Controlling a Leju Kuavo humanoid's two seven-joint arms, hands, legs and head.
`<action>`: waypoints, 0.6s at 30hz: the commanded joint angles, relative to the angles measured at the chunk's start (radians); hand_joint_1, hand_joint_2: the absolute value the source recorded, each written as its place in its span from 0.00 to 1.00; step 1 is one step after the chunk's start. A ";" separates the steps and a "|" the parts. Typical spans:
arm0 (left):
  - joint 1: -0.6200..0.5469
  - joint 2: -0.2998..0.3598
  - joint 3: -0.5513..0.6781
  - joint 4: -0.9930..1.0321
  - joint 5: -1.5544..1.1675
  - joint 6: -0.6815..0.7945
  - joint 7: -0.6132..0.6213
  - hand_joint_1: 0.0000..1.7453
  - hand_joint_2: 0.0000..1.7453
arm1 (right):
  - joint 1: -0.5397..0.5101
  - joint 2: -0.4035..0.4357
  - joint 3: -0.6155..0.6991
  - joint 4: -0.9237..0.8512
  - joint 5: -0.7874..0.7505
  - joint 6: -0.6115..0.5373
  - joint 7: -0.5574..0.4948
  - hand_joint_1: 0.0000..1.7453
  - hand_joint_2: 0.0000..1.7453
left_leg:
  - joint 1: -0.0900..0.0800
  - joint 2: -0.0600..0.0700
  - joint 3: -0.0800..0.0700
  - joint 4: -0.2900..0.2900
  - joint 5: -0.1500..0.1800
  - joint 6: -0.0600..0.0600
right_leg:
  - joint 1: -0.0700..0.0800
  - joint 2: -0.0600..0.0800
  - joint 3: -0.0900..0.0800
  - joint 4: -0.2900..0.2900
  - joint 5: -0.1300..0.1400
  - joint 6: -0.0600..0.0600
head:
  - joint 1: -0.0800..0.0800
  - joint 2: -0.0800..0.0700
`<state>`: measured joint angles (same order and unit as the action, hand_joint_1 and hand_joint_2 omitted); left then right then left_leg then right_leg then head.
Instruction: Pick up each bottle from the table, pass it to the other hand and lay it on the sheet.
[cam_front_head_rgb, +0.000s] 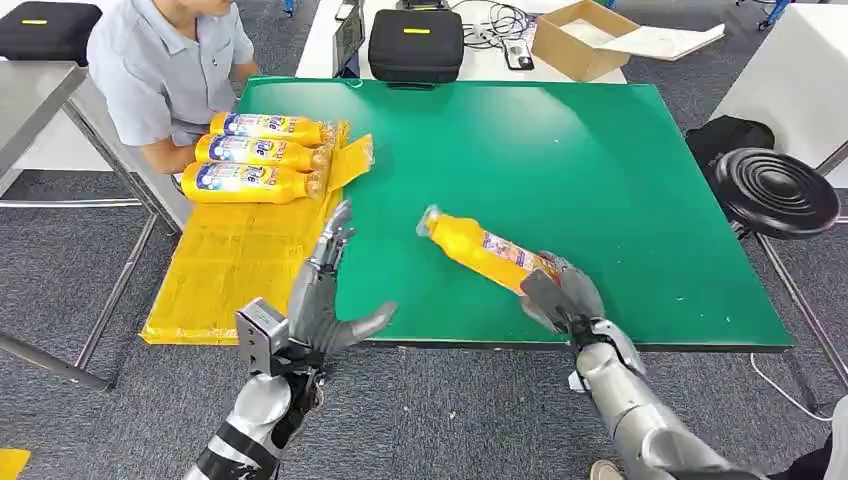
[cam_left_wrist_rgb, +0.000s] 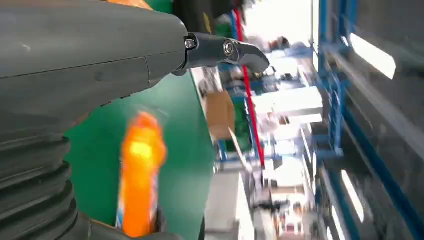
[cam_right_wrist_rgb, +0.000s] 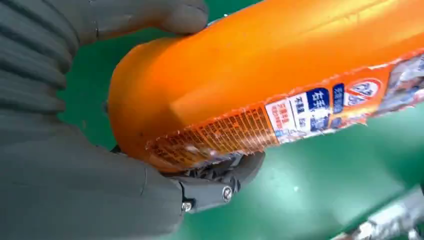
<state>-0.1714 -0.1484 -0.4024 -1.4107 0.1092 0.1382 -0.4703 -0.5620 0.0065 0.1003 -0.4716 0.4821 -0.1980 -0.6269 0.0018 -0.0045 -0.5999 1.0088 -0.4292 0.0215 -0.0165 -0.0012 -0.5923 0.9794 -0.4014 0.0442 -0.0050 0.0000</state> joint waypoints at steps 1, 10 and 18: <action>0.017 -0.032 0.059 0.086 0.160 -0.021 0.117 0.00 1.00 | 0.199 0.092 -0.084 -0.420 -0.127 -0.005 -0.006 1.00 1.00 | 0.001 0.001 0.003 -0.001 -0.001 -0.002 | 0.001 0.000 0.002 -0.001 -0.002 -0.002 | 0.000 0.000; 0.012 -0.033 0.053 0.093 0.161 -0.020 0.111 0.00 1.00 | 0.207 0.080 -0.075 -0.434 -0.132 -0.001 0.005 1.00 1.00 | 0.000 0.000 -0.001 0.000 -0.001 -0.001 | 0.000 0.000 0.000 0.000 -0.002 -0.002 | 0.000 0.000; 0.039 -0.005 -0.054 0.161 0.178 -0.165 0.176 0.00 1.00 | 0.329 0.127 -0.012 -0.762 -0.262 0.014 -0.071 1.00 1.00 | -0.001 0.000 -0.002 -0.001 -0.001 -0.001 | -0.001 0.000 -0.002 0.000 -0.001 -0.002 | 0.000 0.000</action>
<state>-0.1366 -0.1785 -0.3643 -1.3855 0.2651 0.1144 -0.3586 -0.3385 0.0778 0.0526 -0.8961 0.3513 -0.1991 -0.6279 0.0014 -0.0053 -0.6038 1.0087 -0.4294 0.0217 -0.0170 -0.0015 -0.5959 0.9793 -0.4017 0.0443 -0.0050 0.0000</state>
